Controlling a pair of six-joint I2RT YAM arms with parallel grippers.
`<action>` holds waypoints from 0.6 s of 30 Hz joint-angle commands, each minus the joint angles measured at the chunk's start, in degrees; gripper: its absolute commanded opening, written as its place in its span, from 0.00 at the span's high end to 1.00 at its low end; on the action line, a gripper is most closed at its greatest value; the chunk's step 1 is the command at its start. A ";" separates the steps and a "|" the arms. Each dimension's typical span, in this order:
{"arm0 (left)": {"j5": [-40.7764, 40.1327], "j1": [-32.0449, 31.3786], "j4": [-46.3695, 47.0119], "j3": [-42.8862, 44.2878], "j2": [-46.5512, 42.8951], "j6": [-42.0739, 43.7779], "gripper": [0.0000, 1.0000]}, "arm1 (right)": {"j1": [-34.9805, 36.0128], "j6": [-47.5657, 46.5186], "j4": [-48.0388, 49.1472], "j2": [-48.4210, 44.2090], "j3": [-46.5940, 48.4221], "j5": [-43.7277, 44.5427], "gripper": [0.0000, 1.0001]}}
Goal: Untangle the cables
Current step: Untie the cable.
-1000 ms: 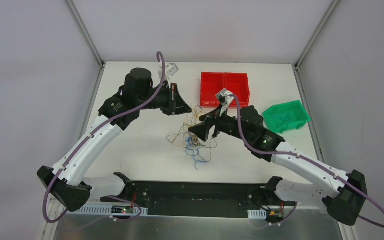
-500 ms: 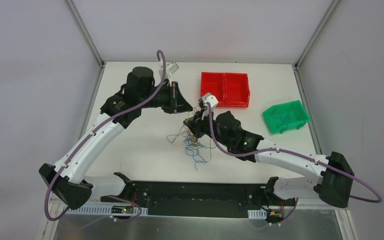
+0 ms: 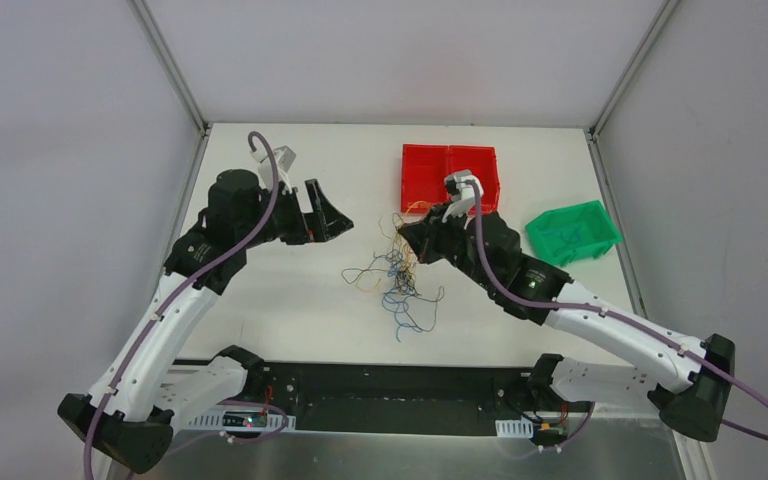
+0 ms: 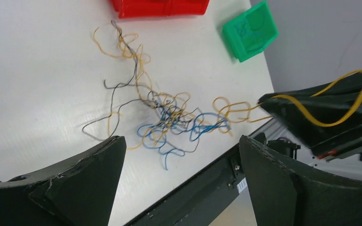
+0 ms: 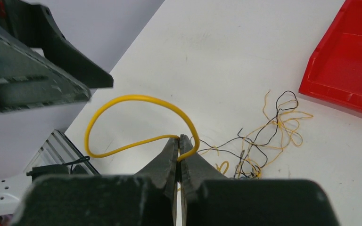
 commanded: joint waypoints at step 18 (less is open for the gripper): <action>-8.05 -13.66 28.20 -15.43 -4.70 7.79 0.09 | -4.94 17.16 -27.29 7.18 21.80 0.60 1.00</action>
